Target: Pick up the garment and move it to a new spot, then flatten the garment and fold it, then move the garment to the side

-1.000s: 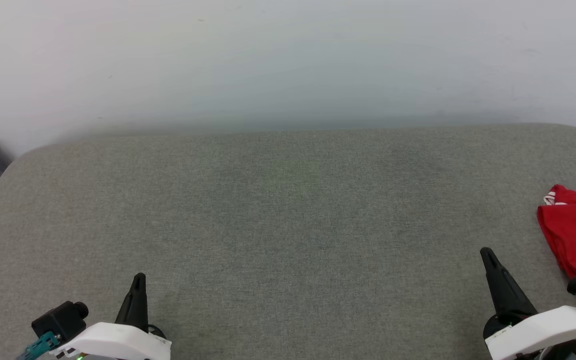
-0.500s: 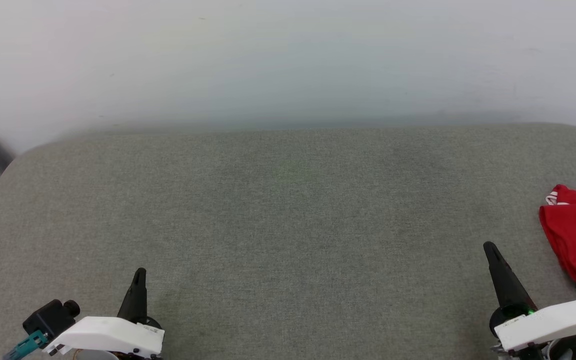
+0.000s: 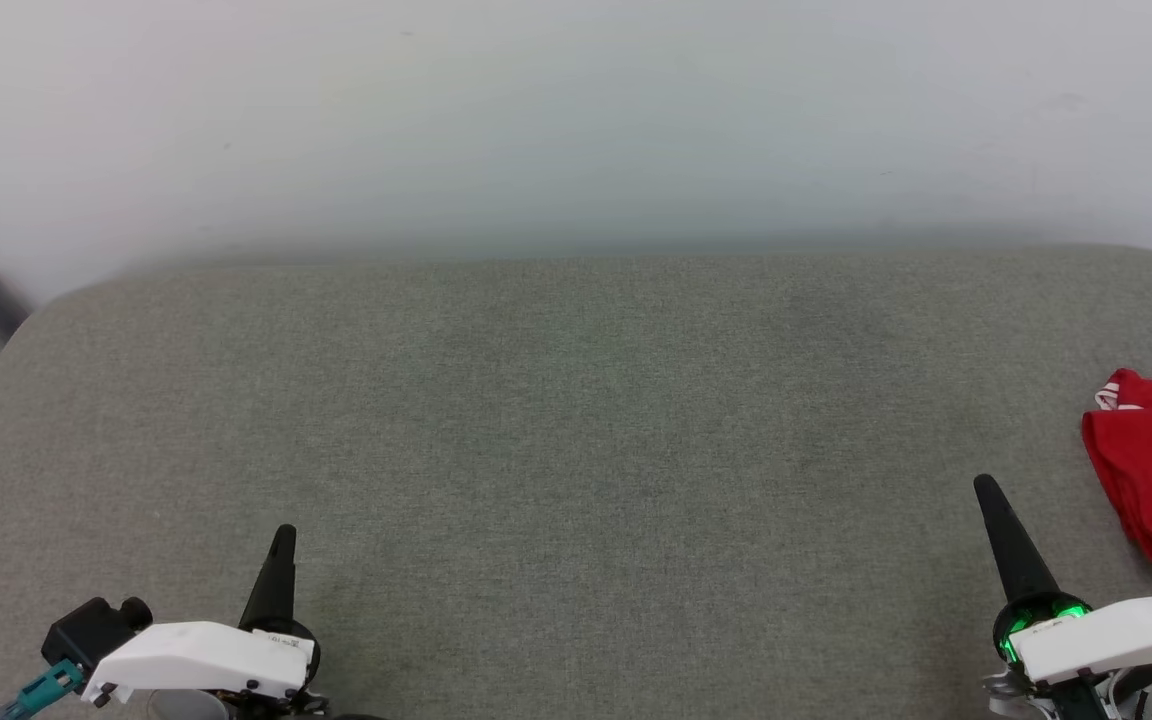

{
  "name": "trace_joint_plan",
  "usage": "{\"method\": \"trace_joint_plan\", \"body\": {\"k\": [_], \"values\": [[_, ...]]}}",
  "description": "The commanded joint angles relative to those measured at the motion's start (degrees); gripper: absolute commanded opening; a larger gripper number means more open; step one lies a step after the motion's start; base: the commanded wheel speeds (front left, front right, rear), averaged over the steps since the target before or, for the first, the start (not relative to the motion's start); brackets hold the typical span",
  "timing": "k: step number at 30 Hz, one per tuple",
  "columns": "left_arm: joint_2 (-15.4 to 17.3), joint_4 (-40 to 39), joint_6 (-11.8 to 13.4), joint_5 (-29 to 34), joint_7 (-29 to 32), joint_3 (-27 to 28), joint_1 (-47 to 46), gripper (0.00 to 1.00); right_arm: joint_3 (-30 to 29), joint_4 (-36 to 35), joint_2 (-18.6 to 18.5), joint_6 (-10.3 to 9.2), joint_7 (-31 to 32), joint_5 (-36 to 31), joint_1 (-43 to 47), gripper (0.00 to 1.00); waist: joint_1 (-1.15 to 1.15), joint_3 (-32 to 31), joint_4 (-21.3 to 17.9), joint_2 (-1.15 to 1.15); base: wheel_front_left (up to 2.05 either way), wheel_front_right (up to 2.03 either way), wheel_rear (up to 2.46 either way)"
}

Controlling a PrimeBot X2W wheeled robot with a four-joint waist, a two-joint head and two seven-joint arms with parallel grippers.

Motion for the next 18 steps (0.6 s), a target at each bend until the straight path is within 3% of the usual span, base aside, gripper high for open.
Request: {"method": "trace_joint_plan", "body": {"k": [1, 18], "values": [[-0.03, -0.37, -0.53, -0.92, 0.28, 0.56, -1.54, 0.0, -0.19, -0.14, 0.01, 0.0, 0.16, 1.14, -1.51, 0.0, -0.01, 0.01, 0.01, 0.0, 0.0, 0.0, 0.0], [-1.62, 0.36, -2.24, -9.34, 2.87, 2.82, -2.67, 0.0, -0.97, 2.52, 0.31, -0.01, 0.48, 11.18, -3.04, 0.0, -0.01, 0.24, 0.23, 0.0, 0.0, 0.0, 0.0]]}}
